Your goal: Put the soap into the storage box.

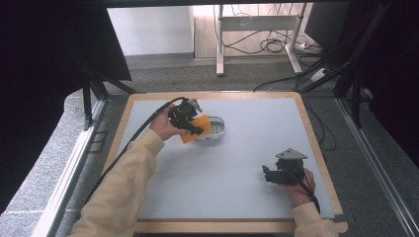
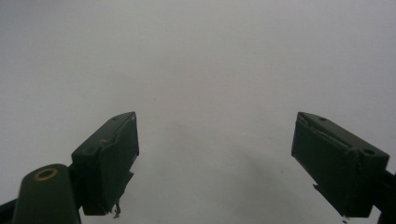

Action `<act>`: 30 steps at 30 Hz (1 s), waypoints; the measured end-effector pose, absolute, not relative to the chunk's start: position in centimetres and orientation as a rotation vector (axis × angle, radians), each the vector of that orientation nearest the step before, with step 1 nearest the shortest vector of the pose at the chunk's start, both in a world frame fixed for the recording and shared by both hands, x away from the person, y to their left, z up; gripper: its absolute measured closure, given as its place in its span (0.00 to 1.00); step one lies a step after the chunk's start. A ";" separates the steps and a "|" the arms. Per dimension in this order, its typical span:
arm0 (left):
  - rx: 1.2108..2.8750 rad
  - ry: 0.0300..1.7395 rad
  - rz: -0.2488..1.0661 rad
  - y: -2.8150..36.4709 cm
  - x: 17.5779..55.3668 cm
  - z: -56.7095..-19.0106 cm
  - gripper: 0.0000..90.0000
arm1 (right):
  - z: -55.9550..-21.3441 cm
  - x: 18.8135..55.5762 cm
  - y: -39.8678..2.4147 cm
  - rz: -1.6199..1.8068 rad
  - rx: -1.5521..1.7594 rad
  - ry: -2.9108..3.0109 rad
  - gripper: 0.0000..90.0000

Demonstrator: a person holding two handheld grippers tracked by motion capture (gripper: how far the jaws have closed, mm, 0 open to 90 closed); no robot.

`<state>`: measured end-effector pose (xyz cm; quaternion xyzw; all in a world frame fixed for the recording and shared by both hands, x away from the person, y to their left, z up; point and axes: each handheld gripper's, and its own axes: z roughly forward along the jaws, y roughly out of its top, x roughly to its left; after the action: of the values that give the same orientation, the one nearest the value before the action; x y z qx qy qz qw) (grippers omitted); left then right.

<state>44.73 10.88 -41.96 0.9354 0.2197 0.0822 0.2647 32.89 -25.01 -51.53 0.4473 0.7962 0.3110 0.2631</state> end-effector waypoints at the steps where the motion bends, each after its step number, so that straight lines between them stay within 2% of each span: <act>1: 2.524 0.593 0.222 10.8 44.8 -42.0 0.69 | -51.5 32.9 -25.0 0.841 1.211 2.153 0.17; 17: 2.554 0.576 0.198 9.4 46.2 -42.3 0.69 | -51.5 32.9 -24.9 0.848 1.205 2.152 0.17; 30: 2.590 0.497 0.192 8.2 47.2 -42.3 0.69 | -51.5 32.9 -25.1 0.847 1.206 2.150 0.17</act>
<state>47.18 8.23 -42.29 0.9494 0.1821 0.0703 0.2460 32.88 -25.05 -51.51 0.4463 0.7955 0.3133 0.2643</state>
